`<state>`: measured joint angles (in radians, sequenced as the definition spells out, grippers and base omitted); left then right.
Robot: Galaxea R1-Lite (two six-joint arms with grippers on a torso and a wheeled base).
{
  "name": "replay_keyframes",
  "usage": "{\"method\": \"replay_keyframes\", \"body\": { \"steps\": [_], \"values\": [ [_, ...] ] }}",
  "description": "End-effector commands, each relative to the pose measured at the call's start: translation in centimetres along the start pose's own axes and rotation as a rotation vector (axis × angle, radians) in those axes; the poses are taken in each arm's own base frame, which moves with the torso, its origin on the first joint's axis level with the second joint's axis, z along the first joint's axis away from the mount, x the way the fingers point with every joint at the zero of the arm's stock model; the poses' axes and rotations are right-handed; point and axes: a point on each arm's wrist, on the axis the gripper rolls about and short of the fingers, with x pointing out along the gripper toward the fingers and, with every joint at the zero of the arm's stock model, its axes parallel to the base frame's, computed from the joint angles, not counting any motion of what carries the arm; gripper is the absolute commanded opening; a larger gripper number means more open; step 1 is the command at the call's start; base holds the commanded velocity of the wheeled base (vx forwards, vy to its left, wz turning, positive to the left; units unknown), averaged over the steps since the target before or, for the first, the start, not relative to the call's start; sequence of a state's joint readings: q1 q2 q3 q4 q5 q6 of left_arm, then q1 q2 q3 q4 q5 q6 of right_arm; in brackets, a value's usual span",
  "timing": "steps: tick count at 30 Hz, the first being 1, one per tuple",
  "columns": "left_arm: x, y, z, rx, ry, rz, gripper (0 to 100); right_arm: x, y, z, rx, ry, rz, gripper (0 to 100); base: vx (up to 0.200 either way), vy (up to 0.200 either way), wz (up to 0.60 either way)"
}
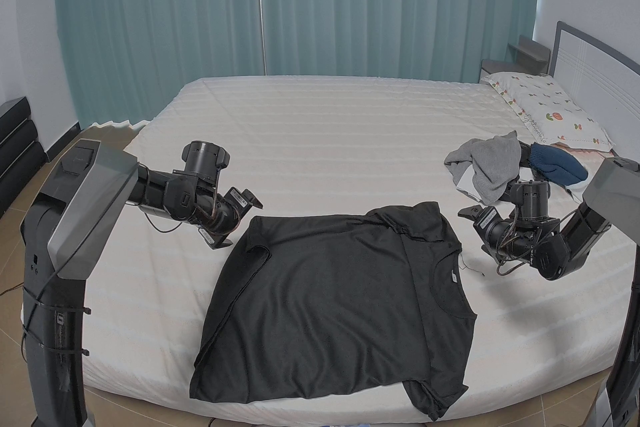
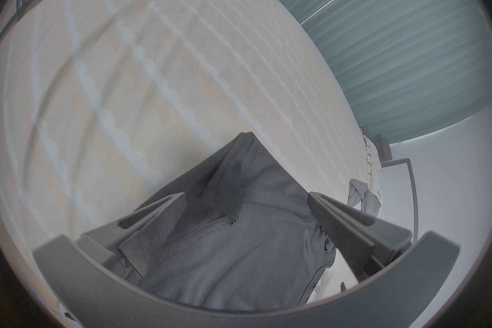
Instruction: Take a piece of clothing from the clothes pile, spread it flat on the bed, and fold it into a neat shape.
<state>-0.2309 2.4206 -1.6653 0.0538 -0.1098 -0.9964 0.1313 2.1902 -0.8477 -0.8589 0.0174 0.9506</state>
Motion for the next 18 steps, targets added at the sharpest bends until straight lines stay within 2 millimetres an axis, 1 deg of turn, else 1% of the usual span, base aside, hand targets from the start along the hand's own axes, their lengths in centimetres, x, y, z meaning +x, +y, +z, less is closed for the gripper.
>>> {"method": "replay_keyframes", "body": {
  "steps": [1,2,5,8,9,15,16,18],
  "values": [
    [2.2,-0.1,-1.2,0.009,0.021,0.012,100,-0.7,-1.0,-0.7,0.014,0.004,-0.002,100,0.0,0.0,0.0],
    [2.7,-0.1,-1.6,0.011,0.024,0.018,100,-0.9,-1.2,-0.8,0.014,0.001,-0.001,100,0.0,0.0,0.0],
    [3.2,0.2,-1.8,0.013,0.008,0.041,100,-1.4,-1.4,-0.9,0.014,-0.005,0.008,100,0.0,0.0,0.0],
    [3.8,0.3,-1.9,0.014,0.003,0.046,100,-1.5,-1.5,-1.0,0.014,-0.007,0.011,100,0.0,0.0,0.0],
    [4.4,0.3,-2.2,0.014,0.006,0.048,100,-1.5,-1.5,-1.0,0.014,-0.009,0.013,100,0.0,0.0,0.0],
    [5.5,0.1,-1.9,0.0,-0.018,0.046,100,-1.7,-1.6,-1.1,0.012,-0.007,0.007,100,0.0,0.0,0.0],
    [5.8,0.1,-1.9,-0.001,-0.015,0.049,0,-1.7,-1.6,-1.1,0.012,-0.009,0.011,100,0.0,0.0,0.0],
    [6.0,0.0,-1.8,-0.001,-0.014,0.058,0,-1.6,-1.6,-1.0,0.012,-0.014,0.017,100,0.0,0.0,0.0]
  ]
}}
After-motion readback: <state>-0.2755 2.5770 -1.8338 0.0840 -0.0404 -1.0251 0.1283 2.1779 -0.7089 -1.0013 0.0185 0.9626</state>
